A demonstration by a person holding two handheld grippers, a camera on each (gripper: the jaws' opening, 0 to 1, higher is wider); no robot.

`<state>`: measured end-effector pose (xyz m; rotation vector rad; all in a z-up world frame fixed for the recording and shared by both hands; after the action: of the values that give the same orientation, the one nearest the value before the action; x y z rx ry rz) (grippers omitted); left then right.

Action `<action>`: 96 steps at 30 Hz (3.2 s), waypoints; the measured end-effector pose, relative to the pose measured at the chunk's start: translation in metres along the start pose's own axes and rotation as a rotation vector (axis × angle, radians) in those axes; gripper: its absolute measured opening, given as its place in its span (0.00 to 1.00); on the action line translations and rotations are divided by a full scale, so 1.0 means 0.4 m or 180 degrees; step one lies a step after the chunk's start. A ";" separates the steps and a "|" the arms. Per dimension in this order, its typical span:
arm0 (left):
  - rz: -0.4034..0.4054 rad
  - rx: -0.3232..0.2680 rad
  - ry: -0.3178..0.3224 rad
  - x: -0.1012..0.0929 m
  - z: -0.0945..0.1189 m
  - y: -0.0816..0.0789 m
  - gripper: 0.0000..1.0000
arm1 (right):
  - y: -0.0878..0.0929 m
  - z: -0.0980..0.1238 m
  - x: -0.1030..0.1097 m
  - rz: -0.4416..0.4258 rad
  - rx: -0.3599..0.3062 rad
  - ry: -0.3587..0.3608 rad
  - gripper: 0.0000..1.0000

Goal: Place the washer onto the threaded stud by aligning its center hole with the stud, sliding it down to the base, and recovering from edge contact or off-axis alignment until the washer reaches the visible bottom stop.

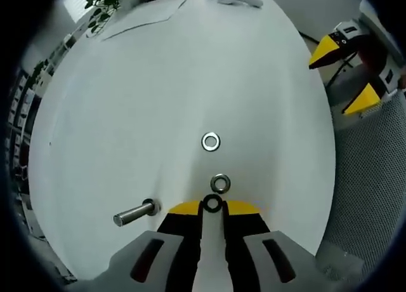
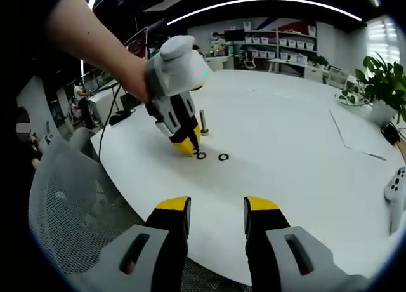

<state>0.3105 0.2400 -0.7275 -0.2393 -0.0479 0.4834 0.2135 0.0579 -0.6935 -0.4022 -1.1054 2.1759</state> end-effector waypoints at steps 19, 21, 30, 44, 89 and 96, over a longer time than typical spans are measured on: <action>0.0121 -0.0060 -0.0106 -0.006 0.001 0.005 0.09 | 0.001 0.000 0.000 0.0011 0.0015 0.0004 0.36; 0.0120 -0.0060 -0.0131 -0.009 0.000 0.005 0.09 | 0.002 -0.001 -0.001 0.0005 0.0022 0.0005 0.36; 0.0272 -0.0174 -0.0221 -0.012 0.002 0.017 0.09 | 0.001 0.000 -0.001 0.0005 0.0018 0.0011 0.35; 0.0456 -0.0263 -0.0311 -0.001 0.025 0.016 0.09 | 0.002 -0.001 0.002 0.0004 0.0024 -0.0013 0.35; 0.0634 -0.0647 -0.0715 0.126 0.148 0.002 0.09 | 0.001 -0.001 0.006 0.0025 0.0024 -0.0054 0.35; 0.0599 -0.0584 -0.0677 0.129 0.129 -0.001 0.09 | 0.001 -0.001 0.006 0.0022 0.0024 -0.0055 0.35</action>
<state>0.3510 0.2751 -0.6777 -0.3737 -0.2801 0.6918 0.2119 0.0597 -0.6940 -0.3851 -1.1062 2.1929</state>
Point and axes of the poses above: the point that each gripper's makers call its tool centre point, and the gripper's own axes: z roughly backward along the fingers, x roughly to its left, y roughly out of its underside, the point moved 7 cm from there along z, roughly backward along the fingers, and after that the axes turned 5 degrees about z, right-handed, at the moved point
